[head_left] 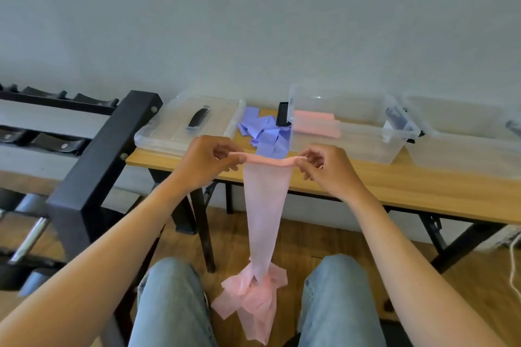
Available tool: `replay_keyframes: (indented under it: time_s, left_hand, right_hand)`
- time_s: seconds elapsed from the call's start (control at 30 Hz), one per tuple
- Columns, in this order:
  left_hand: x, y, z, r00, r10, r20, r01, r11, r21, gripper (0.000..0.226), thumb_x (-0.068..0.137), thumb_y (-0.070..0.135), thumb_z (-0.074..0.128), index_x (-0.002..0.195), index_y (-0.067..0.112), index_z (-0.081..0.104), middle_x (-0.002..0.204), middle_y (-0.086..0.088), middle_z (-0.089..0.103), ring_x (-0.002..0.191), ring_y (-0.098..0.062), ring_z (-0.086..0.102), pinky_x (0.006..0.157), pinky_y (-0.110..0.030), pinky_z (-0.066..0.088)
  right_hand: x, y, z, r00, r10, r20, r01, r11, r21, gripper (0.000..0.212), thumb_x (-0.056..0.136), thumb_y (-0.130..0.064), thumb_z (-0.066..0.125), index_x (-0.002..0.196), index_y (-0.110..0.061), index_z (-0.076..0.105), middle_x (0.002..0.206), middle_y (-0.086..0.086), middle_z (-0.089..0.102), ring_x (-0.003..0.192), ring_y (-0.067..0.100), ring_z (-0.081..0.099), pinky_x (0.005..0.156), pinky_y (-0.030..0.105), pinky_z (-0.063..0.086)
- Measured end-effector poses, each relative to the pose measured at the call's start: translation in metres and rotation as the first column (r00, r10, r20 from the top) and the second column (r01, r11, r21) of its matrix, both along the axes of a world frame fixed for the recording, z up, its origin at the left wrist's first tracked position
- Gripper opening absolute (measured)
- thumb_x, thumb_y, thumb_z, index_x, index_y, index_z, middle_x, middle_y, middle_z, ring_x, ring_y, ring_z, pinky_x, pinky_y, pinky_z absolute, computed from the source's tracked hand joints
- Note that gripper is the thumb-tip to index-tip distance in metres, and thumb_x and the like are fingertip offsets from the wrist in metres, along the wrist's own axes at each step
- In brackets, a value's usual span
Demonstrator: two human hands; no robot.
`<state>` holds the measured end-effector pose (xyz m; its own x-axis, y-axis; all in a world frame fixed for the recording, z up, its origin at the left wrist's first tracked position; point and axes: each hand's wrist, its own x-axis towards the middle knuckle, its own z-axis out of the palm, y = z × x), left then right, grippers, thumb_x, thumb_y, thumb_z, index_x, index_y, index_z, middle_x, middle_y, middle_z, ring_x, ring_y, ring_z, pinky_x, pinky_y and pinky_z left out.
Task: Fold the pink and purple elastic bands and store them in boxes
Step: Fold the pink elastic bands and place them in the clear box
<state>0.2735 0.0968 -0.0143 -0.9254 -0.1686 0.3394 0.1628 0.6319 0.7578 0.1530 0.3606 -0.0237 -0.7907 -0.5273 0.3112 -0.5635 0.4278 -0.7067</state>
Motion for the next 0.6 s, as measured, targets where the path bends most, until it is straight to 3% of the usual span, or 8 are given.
replay_keyframes:
  time_s: [0.07,0.17,0.33,0.5,0.6]
  left_hand:
    - [-0.004,-0.002,0.019,0.999,0.027,-0.037,-0.027,0.999,0.018,0.012,0.092,0.028,0.077,0.099,0.019,0.079,0.074,0.002,0.077,0.065,-0.016,0.073,0.069,-0.035,0.064]
    - [-0.010,-0.001,0.040,0.994,0.056,-0.096,-0.047,0.995,0.092,0.013,0.093,0.027,0.076,0.100,0.016,0.078,0.068,-0.004,0.076,0.060,-0.021,0.072,0.063,-0.031,0.062]
    - [-0.017,0.004,0.067,0.988,0.024,-0.149,0.027,0.944,0.330,0.011,0.090,0.015,0.077,0.100,0.010,0.077,0.085,-0.010,0.080,0.083,-0.026,0.078,0.076,-0.033,0.064]
    - [-0.024,0.007,0.111,0.961,0.080,-0.266,0.028,0.924,0.381,0.020,0.090,0.011,0.078,0.107,0.002,0.074,0.092,-0.011,0.080,0.092,-0.022,0.078,0.082,-0.032,0.063]
    - [-0.027,0.010,0.140,0.922,0.118,-0.369,0.044,0.914,0.404,0.019,0.090,0.011,0.077,0.106,0.001,0.074,0.093,-0.011,0.080,0.093,-0.021,0.078,0.081,-0.033,0.063]
  right_hand:
    - [-0.003,-0.001,0.021,0.999,-0.003,-0.051,0.003,1.000,-0.013,0.005,0.096,-0.020,0.072,0.092,-0.017,0.071,0.062,0.002,0.068,0.047,0.016,0.064,0.056,0.029,0.052]
    - [-0.007,-0.003,0.050,0.998,0.044,0.038,-0.038,0.990,-0.136,0.007,0.099,-0.015,0.068,0.098,-0.008,0.067,0.063,0.005,0.071,0.050,0.020,0.067,0.054,0.028,0.054]
    - [-0.009,-0.005,0.085,0.978,0.131,0.161,-0.068,0.935,-0.348,0.004,0.098,-0.003,0.066,0.100,0.001,0.069,0.084,0.013,0.079,0.079,0.028,0.079,0.069,0.033,0.063]
    - [-0.009,-0.012,0.131,0.967,0.186,0.173,-0.076,0.863,-0.500,0.008,0.098,-0.005,0.068,0.099,0.003,0.069,0.089,0.017,0.079,0.086,0.029,0.079,0.075,0.031,0.063]
    - [-0.008,-0.017,0.165,0.969,0.203,0.144,-0.090,0.824,-0.560,0.011,0.101,-0.011,0.065,0.093,-0.004,0.069,0.090,0.018,0.079,0.087,0.030,0.079,0.073,0.028,0.062]
